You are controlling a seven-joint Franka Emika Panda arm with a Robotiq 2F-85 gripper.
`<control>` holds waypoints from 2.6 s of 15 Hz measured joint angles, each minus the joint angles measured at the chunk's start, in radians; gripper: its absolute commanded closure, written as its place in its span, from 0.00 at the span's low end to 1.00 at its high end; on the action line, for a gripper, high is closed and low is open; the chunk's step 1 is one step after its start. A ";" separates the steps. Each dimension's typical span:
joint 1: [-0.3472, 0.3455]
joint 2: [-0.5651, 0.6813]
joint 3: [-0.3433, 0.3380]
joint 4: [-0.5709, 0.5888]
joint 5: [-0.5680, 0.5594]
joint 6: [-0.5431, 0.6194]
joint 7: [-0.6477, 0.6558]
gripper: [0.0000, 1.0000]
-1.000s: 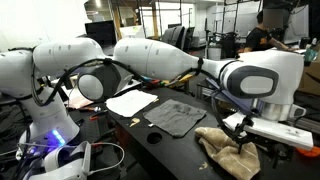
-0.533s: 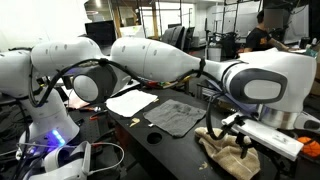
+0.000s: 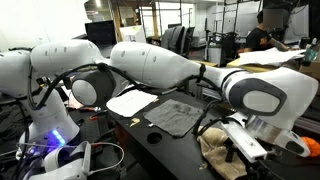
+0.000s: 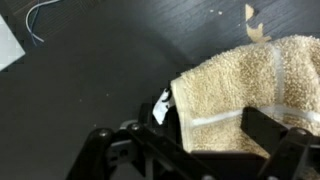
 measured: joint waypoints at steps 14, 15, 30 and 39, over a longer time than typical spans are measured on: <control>-0.037 -0.051 0.077 0.016 0.089 -0.142 0.067 0.99; -0.029 -0.067 0.078 0.018 0.089 -0.146 0.049 0.99; 0.067 -0.289 0.081 0.023 0.079 -0.185 -0.054 0.99; 0.068 -0.392 0.084 0.023 0.080 -0.321 -0.228 0.99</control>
